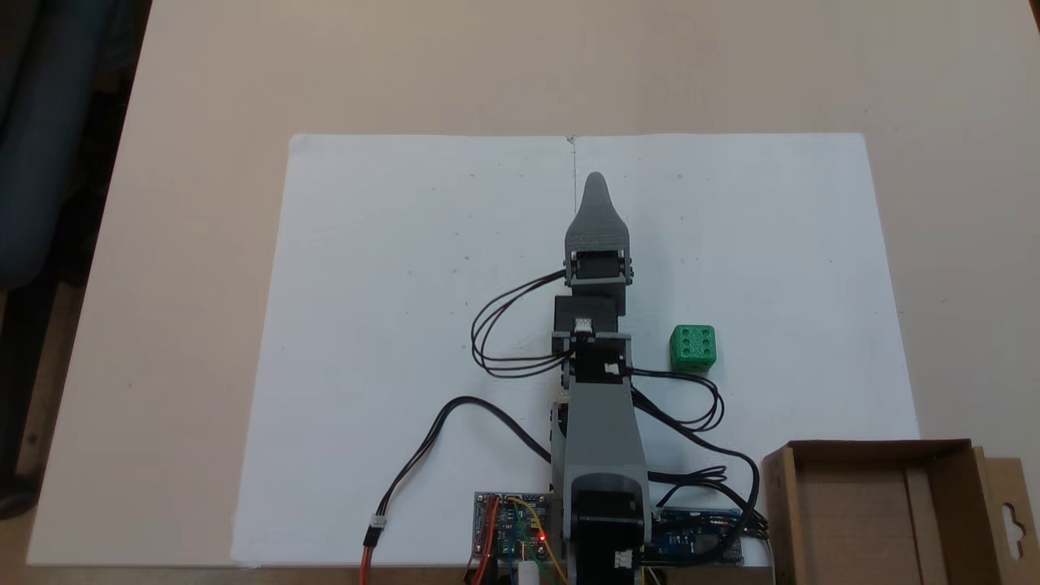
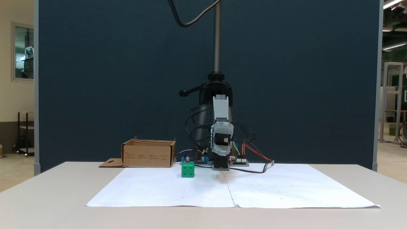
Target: Grasp a green dice and put it in the bin.
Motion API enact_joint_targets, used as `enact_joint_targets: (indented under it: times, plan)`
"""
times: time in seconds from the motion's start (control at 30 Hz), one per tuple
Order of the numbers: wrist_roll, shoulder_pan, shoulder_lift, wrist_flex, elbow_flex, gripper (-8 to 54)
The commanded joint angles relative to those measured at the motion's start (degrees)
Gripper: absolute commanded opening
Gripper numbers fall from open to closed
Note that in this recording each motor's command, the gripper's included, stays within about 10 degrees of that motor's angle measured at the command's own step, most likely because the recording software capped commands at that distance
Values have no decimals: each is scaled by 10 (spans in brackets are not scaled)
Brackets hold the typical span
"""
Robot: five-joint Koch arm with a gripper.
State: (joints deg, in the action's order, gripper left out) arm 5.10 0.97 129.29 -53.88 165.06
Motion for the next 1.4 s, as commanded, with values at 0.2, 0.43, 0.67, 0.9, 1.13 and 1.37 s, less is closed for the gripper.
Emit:
enact_joint_targets:
  times: [0.2, 0.43, 0.67, 0.9, 1.13, 1.37]
  plan:
    - [-15, 4, 64, 320, -174, 435]
    - [-24, -9, 62, 610, -284, 436]
    - [-25, -36, 61, 845, -403, 437]
    - [-35, -68, 55, 1050, -461, 451]
    - [-34, -70, 47, 1060, -482, 445]
    - [-33, -72, 47, 1051, -479, 444]
